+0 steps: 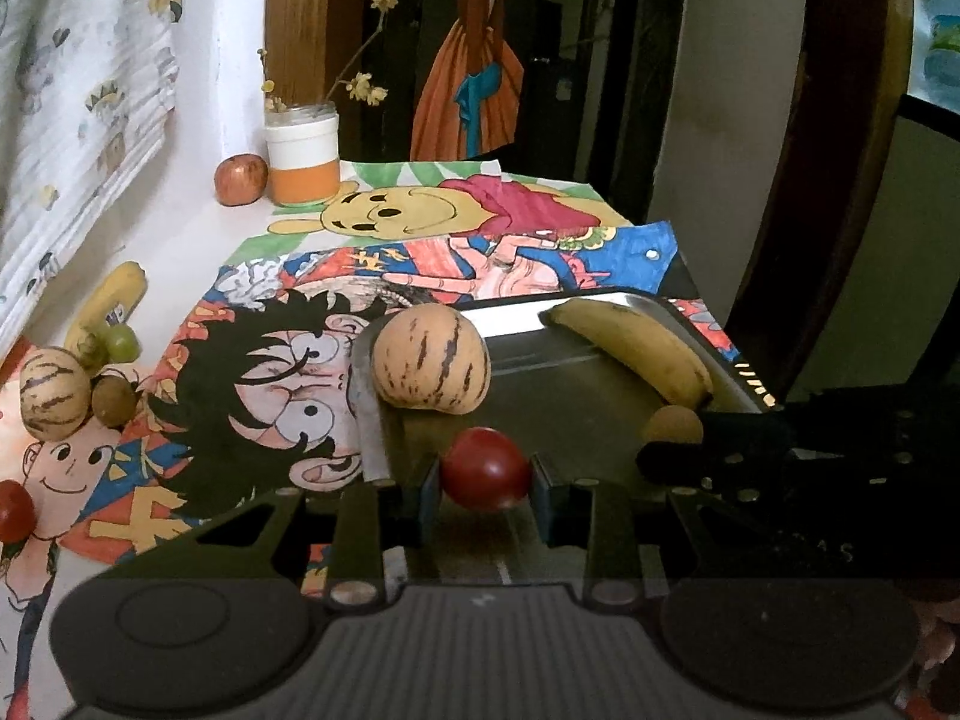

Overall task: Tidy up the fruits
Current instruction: 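Carry the tomato in the left tool while the right tool carries the brown fruit to the tray, then open the left tool over the tray while the right tool releases the brown fruit there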

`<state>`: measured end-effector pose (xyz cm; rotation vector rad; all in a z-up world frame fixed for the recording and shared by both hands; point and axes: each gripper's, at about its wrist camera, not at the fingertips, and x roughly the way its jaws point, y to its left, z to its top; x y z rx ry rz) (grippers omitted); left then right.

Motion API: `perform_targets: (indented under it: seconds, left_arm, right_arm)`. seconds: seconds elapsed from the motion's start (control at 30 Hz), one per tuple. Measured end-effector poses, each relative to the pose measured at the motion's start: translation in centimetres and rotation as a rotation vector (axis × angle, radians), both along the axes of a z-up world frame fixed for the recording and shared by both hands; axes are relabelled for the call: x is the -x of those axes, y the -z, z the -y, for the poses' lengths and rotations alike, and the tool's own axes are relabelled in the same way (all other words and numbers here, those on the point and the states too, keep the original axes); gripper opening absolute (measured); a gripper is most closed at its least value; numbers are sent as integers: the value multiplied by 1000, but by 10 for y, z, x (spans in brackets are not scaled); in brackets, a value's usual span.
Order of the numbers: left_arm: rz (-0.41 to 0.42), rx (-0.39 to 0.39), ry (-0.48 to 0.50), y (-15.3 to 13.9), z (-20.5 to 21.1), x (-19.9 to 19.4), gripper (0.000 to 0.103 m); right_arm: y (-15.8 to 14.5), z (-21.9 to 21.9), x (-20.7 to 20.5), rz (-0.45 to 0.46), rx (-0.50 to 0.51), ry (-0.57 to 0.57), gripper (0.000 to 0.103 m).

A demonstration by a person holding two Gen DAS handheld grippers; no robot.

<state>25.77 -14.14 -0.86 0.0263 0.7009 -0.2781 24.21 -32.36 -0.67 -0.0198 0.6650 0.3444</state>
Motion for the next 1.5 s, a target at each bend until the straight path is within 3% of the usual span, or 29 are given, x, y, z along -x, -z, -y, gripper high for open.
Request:
perform_targets:
  seconds: [0.47,0.87,1.0,1.17,1.5]
  left_arm:
    - [-27,4,-2,5,-2,-3,35]
    - [-24,54,-47,-3,-9,10,39]
    - [5,73,-64,-9,-13,21,53]
    - [29,82,-88,-19,-18,37,61]
    - [104,117,-144,-42,-38,75,96]
  right_arm:
    - [3,-1,-1,-8,4,2,31]
    - [-3,4,11,25,-6,45,35]
    - [-8,11,25,45,-16,77,41]
    - [-23,15,44,90,-28,105,51]
    - [-41,13,85,124,-68,123,77]
